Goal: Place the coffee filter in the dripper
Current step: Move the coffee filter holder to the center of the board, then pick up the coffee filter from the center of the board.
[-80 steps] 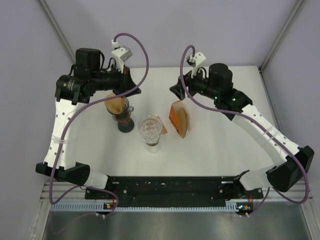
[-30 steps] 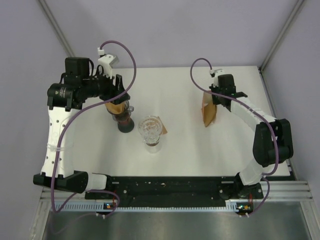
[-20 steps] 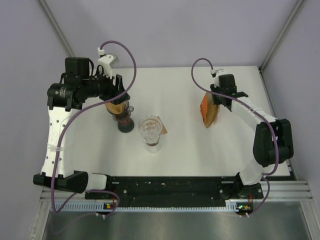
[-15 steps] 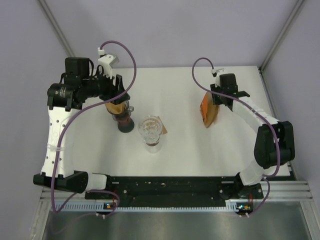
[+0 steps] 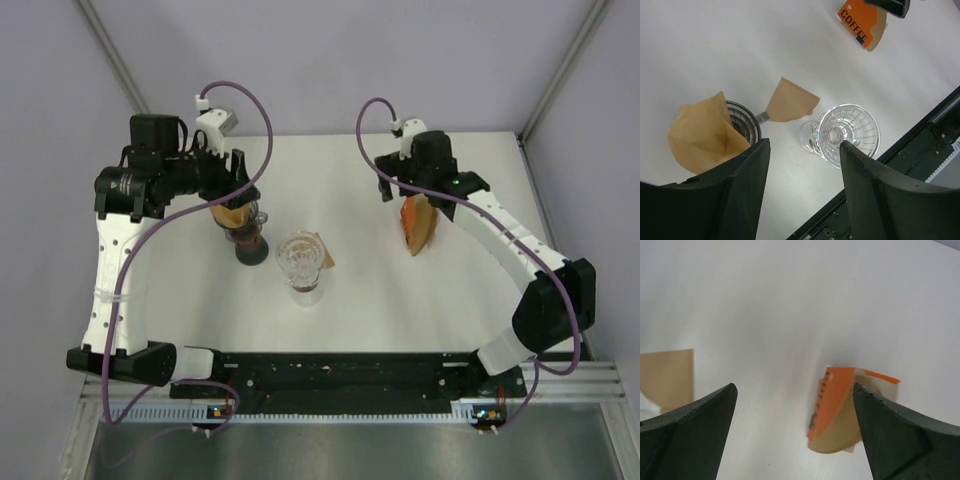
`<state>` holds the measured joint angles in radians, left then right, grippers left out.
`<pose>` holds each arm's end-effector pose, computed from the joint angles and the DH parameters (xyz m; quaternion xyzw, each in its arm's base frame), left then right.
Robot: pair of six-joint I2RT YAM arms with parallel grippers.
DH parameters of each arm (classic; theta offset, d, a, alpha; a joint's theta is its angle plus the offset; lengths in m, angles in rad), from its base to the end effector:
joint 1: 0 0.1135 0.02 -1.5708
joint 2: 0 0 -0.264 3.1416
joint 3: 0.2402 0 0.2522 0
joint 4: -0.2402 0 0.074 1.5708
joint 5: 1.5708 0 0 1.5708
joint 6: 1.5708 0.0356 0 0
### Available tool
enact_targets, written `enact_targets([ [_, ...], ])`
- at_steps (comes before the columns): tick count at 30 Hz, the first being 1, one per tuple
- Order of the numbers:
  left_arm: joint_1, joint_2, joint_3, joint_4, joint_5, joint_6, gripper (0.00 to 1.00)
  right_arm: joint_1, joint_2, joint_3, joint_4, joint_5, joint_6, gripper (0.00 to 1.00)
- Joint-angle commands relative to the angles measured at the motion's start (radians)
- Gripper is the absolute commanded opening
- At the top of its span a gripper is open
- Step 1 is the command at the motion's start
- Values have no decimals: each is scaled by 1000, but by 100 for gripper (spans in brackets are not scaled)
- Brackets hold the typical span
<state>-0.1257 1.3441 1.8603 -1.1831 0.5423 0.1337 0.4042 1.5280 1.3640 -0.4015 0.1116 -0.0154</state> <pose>0.2221 -0.0466 0.4792 0.2281 0.8443 -0.2393 0.4217 0.3257 0.1350 0.3378 -0.1559 0.8614 0.0450 0.4814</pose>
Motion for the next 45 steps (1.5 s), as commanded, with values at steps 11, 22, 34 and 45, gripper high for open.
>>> enact_targets([
  [11,5,-29,27,7,4,12,64,180,535,420,-52,-374,58,99],
  [22,5,-34,25,8,-18,30,65,321,819,612,-195,-170,75,88],
  [34,5,-36,33,8,-21,34,65,392,871,506,-272,-81,158,56],
  [45,5,-30,39,8,-18,35,65,361,828,334,-224,59,183,0],
])
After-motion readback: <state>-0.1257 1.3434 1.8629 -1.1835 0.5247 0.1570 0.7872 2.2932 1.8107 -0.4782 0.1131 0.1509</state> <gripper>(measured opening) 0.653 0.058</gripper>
